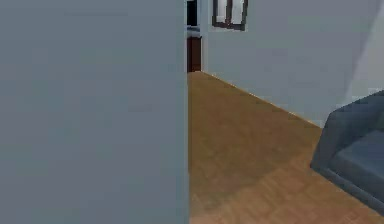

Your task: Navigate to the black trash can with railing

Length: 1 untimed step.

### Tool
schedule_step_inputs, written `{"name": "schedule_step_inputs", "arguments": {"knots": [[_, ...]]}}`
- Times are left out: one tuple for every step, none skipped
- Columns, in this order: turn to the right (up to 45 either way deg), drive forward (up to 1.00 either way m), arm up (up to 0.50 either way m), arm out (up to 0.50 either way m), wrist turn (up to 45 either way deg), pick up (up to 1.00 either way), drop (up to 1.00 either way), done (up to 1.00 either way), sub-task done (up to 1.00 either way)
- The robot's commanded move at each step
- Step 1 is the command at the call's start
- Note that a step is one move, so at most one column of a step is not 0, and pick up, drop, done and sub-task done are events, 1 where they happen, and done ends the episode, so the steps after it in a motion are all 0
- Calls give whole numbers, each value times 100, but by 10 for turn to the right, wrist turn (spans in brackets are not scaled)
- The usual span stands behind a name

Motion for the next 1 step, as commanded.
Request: {"name": "schedule_step_inputs", "arguments": {"knots": [[-450,0,0,0,0,0,0,0,0]]}}
